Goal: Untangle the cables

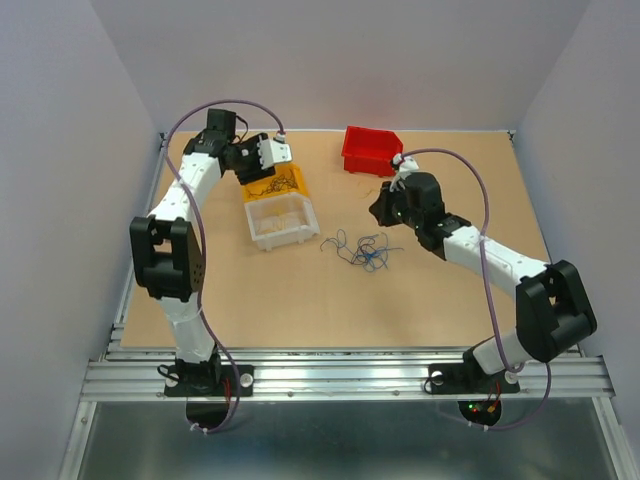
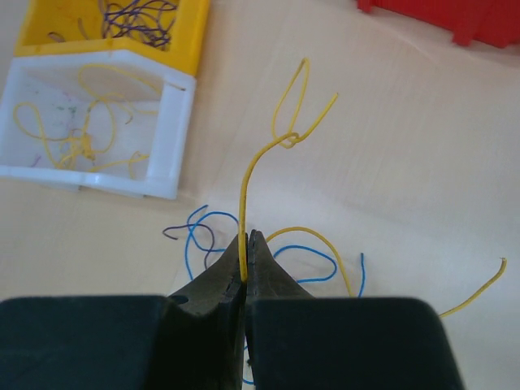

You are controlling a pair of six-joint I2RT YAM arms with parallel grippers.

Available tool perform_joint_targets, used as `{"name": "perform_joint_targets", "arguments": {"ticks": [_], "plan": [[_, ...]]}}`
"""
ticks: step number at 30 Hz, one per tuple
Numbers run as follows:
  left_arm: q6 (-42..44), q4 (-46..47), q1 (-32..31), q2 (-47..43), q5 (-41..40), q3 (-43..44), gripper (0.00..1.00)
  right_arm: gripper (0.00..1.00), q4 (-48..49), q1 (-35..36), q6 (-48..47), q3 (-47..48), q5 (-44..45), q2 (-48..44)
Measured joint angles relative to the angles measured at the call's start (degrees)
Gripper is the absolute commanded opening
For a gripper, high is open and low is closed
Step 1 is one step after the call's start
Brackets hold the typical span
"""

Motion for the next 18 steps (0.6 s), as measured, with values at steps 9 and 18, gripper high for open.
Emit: {"name": "perform_joint_targets", "arguments": {"ticks": [9,18], "plan": [[-23.80,29.35,-1.51,-26.56,9.44,-32.48,0.73,0.01,0.85,3.10,-8.96,7.72,-17.18,5.97],[-47.28,58.29,-1.55,-38.18,9.73,-53.53,0.76,0.01,-1.07,7.32,-20.57,22.93,-29.55,19.34]]}}
